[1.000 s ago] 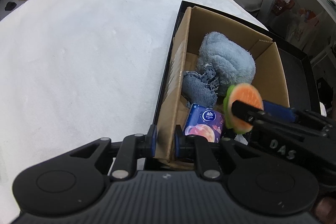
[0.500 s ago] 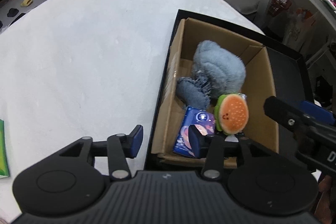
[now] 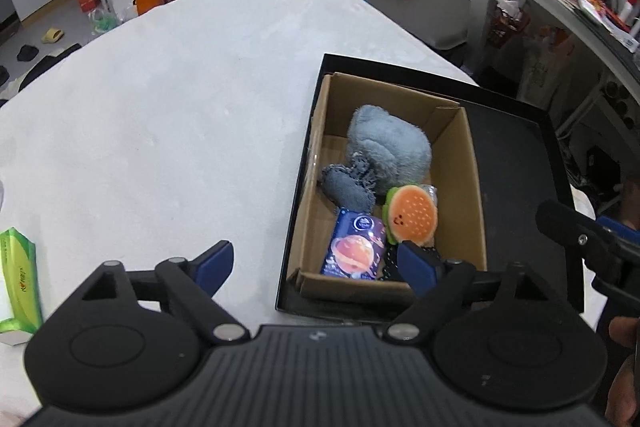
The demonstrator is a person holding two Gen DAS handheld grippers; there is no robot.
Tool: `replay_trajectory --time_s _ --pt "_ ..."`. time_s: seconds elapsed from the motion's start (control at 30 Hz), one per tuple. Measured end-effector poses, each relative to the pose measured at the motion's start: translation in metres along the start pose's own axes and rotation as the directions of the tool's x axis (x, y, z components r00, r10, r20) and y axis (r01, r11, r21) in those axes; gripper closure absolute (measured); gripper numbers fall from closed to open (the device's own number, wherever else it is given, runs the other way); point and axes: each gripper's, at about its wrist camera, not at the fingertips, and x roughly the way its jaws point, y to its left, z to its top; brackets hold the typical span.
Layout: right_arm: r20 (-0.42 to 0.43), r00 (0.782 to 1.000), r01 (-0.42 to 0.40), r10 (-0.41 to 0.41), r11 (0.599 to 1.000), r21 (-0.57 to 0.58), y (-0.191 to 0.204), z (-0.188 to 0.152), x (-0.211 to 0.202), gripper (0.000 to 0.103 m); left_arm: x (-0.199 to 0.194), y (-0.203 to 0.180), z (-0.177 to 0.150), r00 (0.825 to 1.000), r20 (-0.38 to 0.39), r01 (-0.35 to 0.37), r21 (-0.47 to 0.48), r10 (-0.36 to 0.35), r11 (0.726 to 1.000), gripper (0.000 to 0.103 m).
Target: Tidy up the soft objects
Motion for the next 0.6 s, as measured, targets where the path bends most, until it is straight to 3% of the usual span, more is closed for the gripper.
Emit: replay_trajectory --time_s 0.6 --pt "-0.008 1.000 0.004 -0.004 1.000 -0.013 0.001 0.000 -0.053 0.000 -0.058 -0.018 -0.012 0.999 0.038 0.012 0.065 -0.015 0.998 0.008"
